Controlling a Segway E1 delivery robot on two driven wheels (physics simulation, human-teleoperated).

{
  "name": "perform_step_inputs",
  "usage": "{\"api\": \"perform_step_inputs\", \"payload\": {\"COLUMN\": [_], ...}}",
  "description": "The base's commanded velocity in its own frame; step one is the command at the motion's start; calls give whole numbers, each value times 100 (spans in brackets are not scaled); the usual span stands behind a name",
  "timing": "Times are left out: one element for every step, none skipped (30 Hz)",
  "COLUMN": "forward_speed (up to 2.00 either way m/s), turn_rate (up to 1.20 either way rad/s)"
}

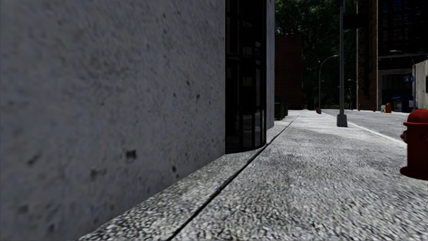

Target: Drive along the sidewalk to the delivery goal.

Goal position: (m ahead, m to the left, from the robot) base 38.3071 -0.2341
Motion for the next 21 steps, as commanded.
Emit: {"api": "perform_step_inputs", "payload": {"forward_speed": [167, 167, 167, 167, 167, 167, 167, 167, 167, 167, 167, 167, 167, 167, 167, 167, 167, 167, 167, 167, 167], "turn_rate": [-59, -59, -59, -59, -59, -59, -59, -59, -59, -59, -59, -59, -59, -59, -59, -59, -59, -59, -59, -59, -9]}}
